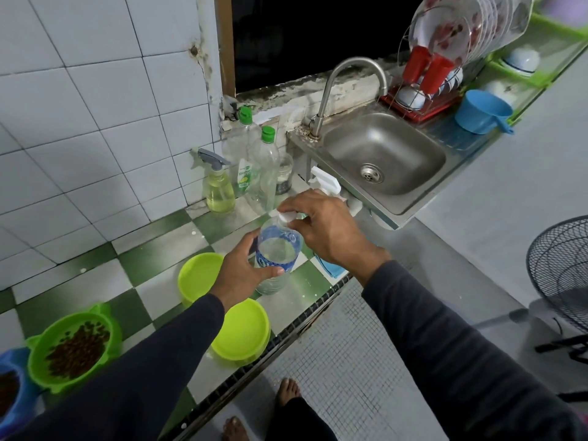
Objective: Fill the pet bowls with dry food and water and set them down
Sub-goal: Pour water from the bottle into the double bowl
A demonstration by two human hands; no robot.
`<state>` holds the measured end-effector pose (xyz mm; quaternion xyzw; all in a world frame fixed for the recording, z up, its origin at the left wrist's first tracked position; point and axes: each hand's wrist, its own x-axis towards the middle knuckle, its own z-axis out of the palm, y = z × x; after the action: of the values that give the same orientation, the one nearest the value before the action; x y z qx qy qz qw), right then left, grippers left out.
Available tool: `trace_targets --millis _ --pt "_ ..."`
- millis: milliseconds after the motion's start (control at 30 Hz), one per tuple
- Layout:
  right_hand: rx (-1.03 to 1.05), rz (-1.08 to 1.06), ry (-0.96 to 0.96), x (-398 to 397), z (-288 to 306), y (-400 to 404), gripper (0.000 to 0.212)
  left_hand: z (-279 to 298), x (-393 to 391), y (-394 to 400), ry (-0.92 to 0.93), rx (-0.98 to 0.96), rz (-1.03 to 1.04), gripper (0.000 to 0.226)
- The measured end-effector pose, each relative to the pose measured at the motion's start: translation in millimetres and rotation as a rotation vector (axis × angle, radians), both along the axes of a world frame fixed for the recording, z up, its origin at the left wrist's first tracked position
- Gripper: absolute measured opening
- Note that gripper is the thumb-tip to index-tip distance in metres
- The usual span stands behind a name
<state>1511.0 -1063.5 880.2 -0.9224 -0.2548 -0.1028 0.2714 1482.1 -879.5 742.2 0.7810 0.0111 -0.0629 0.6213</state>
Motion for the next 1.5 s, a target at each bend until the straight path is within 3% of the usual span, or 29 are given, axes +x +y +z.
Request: trace_targets --millis 333,533,767,900,1000,1100,1233,1400,1500 --pt "-0.174 0.148 -0.005 9.5 1.2 -1.3 0.041 -4.0 0.7 0.6 0.028 -0.034 -0.002 0.083" --pt "-0.263 0.063 0.106 10.3 8.8 -1.0 0.030 -5.6 0.0 0.1 0.034 -0.056 0.003 0.079" --pt "-0.339 -0.134 0.087 11.1 7.4 -3.9 0.063 -4.6 -0.8 -1.5 0.025 -0.060 0.001 0.079" --pt "-0.158 0.046 0.151 8.6 10.1 -12.1 0.043 -6.5 1.0 -0.3 0.027 -0.058 -0.006 0.080" --pt "-0.237 0.086 0.151 7.9 7.1 -8.7 0.049 -7.7 1.0 -0.9 0.029 -0.054 0.001 0.080" --pt "-0.258 0.018 0.184 8.7 11.1 -3.8 0.024 -8.5 1.1 -0.5 0.031 -0.061 0.005 0.079" --pt "-0.321 -0.083 0.150 9.9 17.4 -3.8 0.046 -8.0 0.5 0.4 0.033 -0.060 0.001 0.078" --pt "-0.255 0.117 0.155 10.3 13.9 -4.5 0.043 -9.0 0.3 0.9 0.031 -0.073 0.001 0.081" --pt "-0.305 0.088 0.150 9.7 16.6 0.3 0.032 -9.1 0.6 0.6 0.032 -0.079 0.000 0.080"
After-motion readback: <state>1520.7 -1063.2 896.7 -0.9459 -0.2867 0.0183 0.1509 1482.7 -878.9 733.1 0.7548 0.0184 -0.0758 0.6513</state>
